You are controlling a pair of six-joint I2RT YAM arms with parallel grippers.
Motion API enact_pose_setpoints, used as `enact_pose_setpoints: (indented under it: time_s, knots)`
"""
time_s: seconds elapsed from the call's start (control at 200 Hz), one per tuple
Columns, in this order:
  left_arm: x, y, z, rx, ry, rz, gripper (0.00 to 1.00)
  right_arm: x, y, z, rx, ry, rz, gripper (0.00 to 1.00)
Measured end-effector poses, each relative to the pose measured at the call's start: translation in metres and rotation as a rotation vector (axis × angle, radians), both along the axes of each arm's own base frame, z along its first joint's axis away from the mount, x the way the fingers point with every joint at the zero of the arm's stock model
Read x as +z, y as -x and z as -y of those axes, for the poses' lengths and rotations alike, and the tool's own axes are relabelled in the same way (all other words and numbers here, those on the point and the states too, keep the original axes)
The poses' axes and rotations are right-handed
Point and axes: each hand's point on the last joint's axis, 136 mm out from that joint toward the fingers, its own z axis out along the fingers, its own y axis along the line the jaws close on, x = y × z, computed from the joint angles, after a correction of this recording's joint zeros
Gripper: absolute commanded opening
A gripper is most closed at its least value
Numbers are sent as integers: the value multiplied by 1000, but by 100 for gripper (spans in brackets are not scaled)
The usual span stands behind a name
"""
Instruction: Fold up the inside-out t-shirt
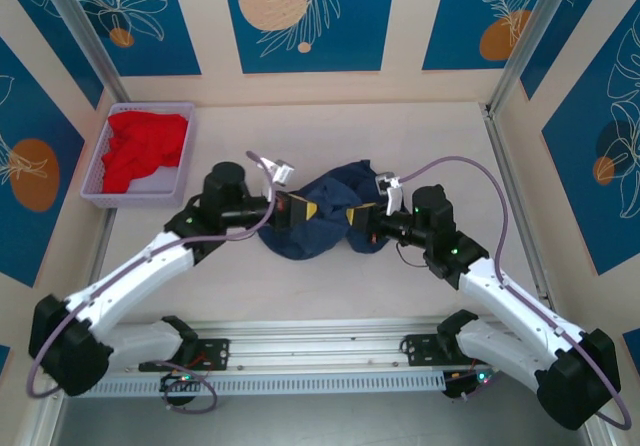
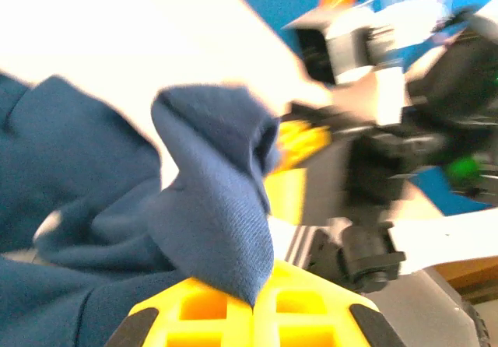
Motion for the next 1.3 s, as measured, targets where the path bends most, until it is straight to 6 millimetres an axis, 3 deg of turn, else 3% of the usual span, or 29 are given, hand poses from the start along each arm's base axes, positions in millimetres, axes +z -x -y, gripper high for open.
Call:
enact_pose_setpoints:
  time_s: [0.08,0.16,0.31,0.38,0.565,0.845,0.94,1.055,1.135,1.205,1.3]
  knots:
    - [26,12,-2,-49,64,90,0,-7,-1,3,-15,43,-21,28]
    - [34,16,-4,-82,86,128,0,-2,0,4,-4,80,2,33]
    - [32,8,-11,-77,75,146,0,15,8,2,49,126,94,43]
    - [31,5,-14,-71,70,147,0,23,15,3,72,143,142,52]
    - [26,0,-14,-66,49,114,0,44,31,5,118,170,261,56]
    - [21,1,-13,-75,38,90,0,50,16,-18,178,171,277,58]
    - [19,2,-13,-81,35,80,0,44,9,-30,206,169,262,51]
    - [17,3,-13,-82,28,76,0,39,2,-41,226,167,253,22]
    - [16,3,-14,-83,24,78,0,38,1,-42,224,165,245,8]
    - [15,2,-14,-82,19,78,0,40,1,-41,222,160,244,0]
    - [13,-1,-17,-66,11,70,0,47,7,-40,232,142,253,0]
